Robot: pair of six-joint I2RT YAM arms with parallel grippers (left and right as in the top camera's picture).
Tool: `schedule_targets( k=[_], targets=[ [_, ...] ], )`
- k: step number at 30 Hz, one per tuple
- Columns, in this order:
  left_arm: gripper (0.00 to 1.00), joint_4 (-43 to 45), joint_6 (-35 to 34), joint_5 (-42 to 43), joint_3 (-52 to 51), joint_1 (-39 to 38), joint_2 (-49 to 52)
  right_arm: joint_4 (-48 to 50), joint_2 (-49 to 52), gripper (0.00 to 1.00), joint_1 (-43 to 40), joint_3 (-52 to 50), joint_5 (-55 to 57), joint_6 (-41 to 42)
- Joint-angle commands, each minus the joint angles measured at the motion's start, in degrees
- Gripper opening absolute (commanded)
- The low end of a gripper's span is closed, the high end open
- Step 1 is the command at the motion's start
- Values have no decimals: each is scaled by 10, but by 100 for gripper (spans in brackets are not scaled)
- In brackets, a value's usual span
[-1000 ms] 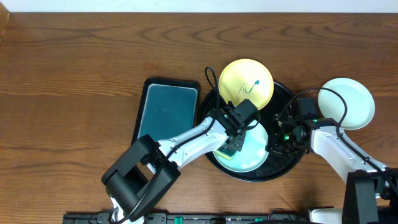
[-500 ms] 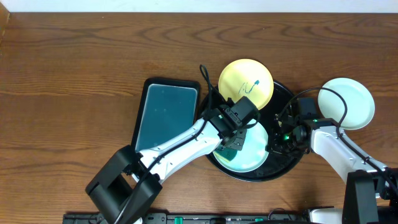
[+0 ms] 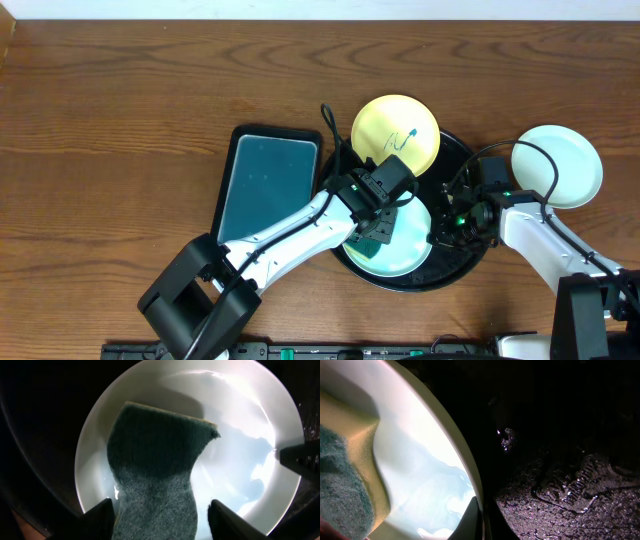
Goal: Clean dirty plates on tray and stack at the side
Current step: 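Keep scrubbing the plate's blue stain with the sponge, right gripper holding rim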
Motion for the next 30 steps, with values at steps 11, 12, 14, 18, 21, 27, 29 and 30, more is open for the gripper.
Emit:
schedule_targets(
  k=[11,12,14,18,21,27,29,30],
  targets=[
    [64,12,2,-3,-10,1,42,-7,3,1,0,-4,15,-1],
    [64,12,2,-3,-10,1,48,-7,3,1,0,-4,15,0],
    [64,12,2,-3,-10,1,55,-9,3,1,0,-4,15,-1],
    [64,16,1,-3,-10,1,58,-8,3,1,0,-4,15,-1],
    [64,16,2,-3,-10,1,58,-8,3,1,0,-4,15,-1],
    [64,16,2,-3,-10,-9,58,-8,3,1,0,-4,15,-1],
    [64,16,2,-3,-10,-13,59,-8,3,1,0,-4,15,0],
    [64,16,2,-3,-10,-15,59,-9,3,1,0,-4,15,0]
  ],
)
